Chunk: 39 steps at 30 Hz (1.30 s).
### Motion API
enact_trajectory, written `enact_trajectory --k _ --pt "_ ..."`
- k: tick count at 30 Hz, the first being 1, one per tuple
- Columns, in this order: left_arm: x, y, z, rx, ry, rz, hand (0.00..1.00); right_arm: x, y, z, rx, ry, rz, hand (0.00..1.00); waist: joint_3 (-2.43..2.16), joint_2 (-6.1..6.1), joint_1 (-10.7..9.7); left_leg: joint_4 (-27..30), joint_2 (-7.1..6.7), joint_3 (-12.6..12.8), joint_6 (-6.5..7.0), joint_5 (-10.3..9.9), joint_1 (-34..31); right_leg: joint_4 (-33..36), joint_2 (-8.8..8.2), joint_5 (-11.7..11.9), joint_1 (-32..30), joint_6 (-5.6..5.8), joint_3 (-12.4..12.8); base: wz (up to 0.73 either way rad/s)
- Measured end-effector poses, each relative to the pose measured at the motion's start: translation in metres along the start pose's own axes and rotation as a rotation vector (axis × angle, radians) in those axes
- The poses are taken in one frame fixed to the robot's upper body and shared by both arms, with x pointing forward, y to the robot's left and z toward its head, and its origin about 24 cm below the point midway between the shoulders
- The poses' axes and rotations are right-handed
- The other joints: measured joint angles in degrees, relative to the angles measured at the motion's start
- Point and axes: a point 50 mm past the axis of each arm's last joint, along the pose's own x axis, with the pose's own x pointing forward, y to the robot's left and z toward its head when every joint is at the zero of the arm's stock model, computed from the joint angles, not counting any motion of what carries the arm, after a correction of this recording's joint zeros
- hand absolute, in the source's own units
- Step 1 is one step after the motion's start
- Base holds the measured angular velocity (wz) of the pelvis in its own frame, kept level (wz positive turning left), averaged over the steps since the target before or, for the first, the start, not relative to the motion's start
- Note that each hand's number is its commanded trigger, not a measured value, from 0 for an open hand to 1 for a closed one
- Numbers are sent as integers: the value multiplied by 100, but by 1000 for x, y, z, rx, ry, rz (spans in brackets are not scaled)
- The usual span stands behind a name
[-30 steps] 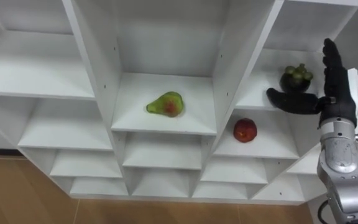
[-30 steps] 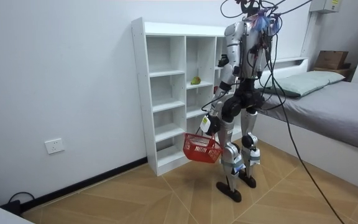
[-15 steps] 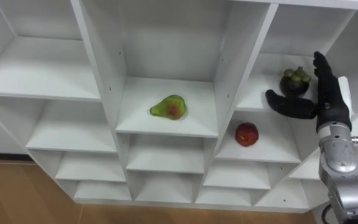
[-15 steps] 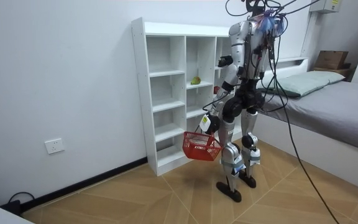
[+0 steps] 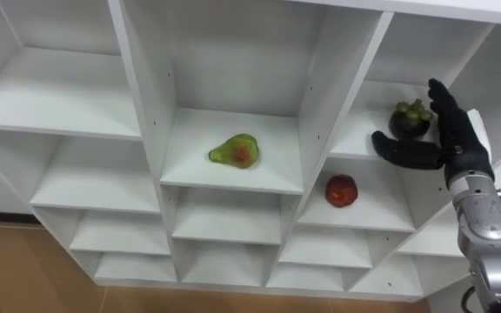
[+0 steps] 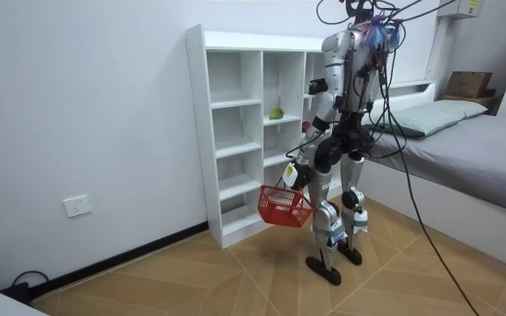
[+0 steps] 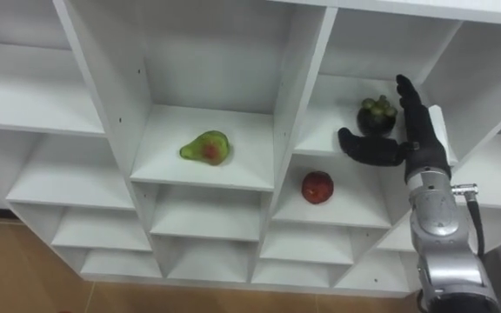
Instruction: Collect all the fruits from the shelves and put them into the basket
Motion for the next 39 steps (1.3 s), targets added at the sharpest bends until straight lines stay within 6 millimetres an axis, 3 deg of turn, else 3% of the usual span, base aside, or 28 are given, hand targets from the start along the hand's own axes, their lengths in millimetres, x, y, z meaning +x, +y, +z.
enact_trajectory --k 9,10,11,12,13,27,39 --pt "0 0 1 0 3 -16 100 0 -1 1 6 -3 23 0 -1 13 -3 -5 8 1 -1 -2 -41 10 7 3 -10 -4 -11 0" --pt "0 0 1 0 3 -16 100 0 -2 1 8 -3 23 4 -3 16 -4 -6 8 1 -1 -2 -40 10 8 3 -9 -4 -13 0" --pt "0 0 1 0 3 -17 100 0 -3 1 9 -4 25 54 -4 16 -4 -6 9 0 -1 -2 -41 10 8 3 -9 -4 -20 0" --pt "0 0 1 0 3 -19 100 1 -4 1 12 -4 25 89 -4 17 -4 -6 9 1 -1 -2 -42 10 8 3 -9 -4 -28 0" --pt "0 0 1 0 3 -19 100 0 -3 1 12 -4 30 100 -5 17 -4 -6 10 1 -1 -2 -42 10 8 3 -9 -4 -31 0" --pt "0 2 0 4 6 -27 100 1 -21 3 -9 -8 -5 100 -39 -8 -1 -5 14 1 -2 -2 -41 12 9 4 -6 -5 -49 0" --pt "1 4 3 7 3 -21 100 5 -18 5 2 -3 0 100 -3 2 25 -21 16 0 -3 -3 -36 9 11 4 -7 -5 -32 0"
